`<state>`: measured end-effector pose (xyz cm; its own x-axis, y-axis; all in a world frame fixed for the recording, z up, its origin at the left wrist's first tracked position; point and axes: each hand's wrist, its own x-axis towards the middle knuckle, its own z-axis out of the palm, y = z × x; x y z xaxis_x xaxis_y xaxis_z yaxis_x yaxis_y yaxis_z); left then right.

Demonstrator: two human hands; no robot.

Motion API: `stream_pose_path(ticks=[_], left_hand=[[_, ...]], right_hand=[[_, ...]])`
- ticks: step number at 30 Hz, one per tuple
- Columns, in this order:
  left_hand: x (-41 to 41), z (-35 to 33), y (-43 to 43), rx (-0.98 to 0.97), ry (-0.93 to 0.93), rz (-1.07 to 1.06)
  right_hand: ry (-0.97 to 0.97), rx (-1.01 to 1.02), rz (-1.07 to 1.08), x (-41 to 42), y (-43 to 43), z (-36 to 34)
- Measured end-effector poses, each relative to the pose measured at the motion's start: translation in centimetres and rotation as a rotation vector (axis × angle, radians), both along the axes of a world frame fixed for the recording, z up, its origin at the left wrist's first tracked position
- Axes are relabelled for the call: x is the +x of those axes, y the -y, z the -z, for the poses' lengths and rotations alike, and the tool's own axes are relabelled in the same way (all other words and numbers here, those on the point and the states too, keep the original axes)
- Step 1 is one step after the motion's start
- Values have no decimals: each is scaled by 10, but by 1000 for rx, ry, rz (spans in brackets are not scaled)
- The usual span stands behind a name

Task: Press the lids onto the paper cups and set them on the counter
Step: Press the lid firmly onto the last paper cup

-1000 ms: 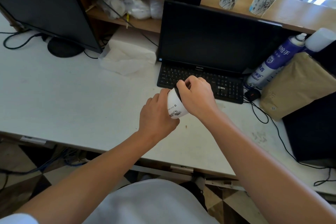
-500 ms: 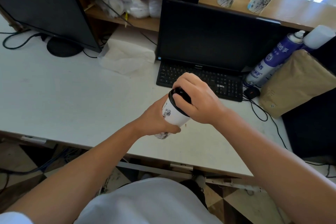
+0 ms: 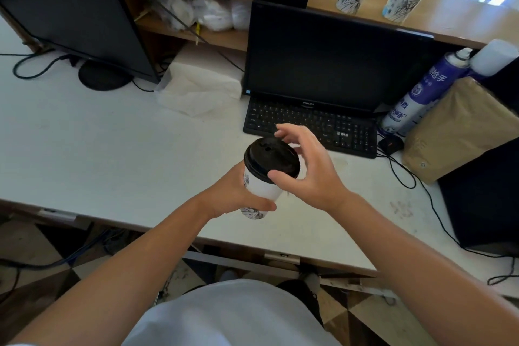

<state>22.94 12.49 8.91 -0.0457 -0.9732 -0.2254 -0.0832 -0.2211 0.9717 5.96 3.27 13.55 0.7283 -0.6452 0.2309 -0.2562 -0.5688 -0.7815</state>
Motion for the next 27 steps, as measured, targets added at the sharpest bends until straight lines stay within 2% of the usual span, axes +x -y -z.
stream_pose_path(ticks=[3,9,13,21,27], left_hand=[[-3,3,-1,-33,23,-75],[-12,6,3,-59,45,-98],[-16,3,3,-51,67,-14],[-32,9,9,-94,86,-130],[-46,5,15,-109,205,-224]], right_hand=[[52,207,111,-2,-15,12],[103,364,214,-3,-28,15],[43,337,195,-6,-28,7],[105,289,395,-3,-38,5],[101,233,520,13,-46,7]])
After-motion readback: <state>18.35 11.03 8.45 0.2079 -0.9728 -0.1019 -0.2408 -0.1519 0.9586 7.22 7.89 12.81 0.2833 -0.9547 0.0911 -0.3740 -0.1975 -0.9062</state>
